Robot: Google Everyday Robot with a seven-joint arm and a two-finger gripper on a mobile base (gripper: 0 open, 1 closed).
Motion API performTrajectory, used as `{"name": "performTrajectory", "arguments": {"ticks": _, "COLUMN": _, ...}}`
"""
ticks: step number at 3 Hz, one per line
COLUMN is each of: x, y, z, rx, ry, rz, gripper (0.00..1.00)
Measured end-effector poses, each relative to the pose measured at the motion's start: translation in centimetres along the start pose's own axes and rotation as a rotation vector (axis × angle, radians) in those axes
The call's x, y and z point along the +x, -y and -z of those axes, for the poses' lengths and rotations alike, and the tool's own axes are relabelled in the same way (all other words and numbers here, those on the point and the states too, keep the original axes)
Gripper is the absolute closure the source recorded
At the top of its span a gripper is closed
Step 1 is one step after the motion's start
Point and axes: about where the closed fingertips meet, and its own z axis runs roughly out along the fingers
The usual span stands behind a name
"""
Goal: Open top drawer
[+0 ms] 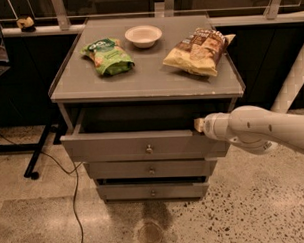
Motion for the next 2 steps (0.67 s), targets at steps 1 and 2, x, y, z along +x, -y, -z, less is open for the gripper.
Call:
{"name": "performTrajectory", "arguments": {"ticks": 1, "x": 0.02, "y": 0.01, "z": 0.02, "rx": 0.000, "ry": 0.000, "rz": 0.000, "gripper": 1.00}}
{"name": "performTrajectory", "arguments": {"ticks": 2, "x": -0.23, "y": -0.42, "z": -0.06, "rx": -0.009, "ry": 0.010, "rz": 0.015, "gripper": 1.00}}
